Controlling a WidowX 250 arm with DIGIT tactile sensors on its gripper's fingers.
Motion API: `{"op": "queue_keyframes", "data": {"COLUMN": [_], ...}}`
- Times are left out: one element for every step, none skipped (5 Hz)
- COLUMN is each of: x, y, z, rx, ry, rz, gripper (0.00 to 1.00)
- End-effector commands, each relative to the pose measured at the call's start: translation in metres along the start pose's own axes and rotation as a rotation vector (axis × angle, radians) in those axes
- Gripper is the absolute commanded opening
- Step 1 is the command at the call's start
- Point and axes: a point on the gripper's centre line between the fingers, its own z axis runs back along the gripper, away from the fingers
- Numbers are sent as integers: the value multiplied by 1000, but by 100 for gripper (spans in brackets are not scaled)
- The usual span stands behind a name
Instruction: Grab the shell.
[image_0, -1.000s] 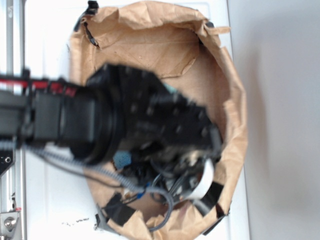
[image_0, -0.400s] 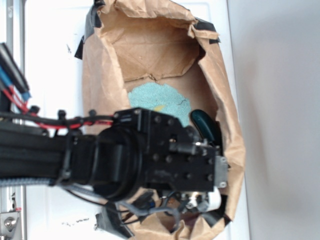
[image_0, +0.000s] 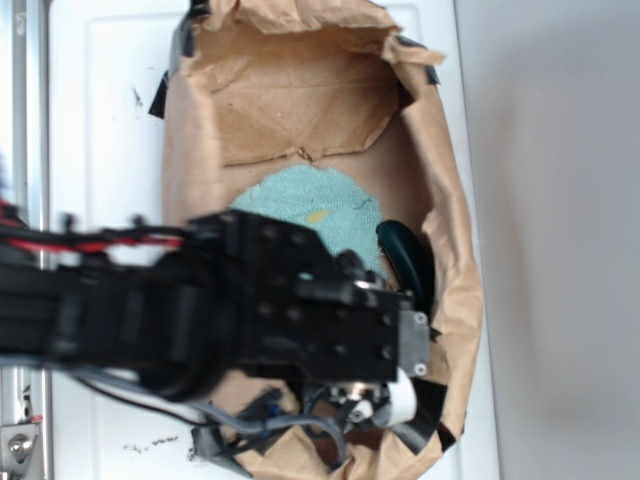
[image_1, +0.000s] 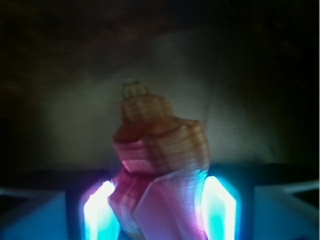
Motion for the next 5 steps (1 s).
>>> {"op": "queue_keyframes", "data": {"x": [-30, -41, -50, -55, -53], "y": [7, 16, 20, 26, 29], "z": [91, 119, 141, 159, 165], "rx": [-24, 13, 88, 155, 214], "ry": [-201, -214, -188, -202, -133], "rz": [73, 167, 239, 321, 366], "gripper": [0, 0, 0, 0, 0]}}
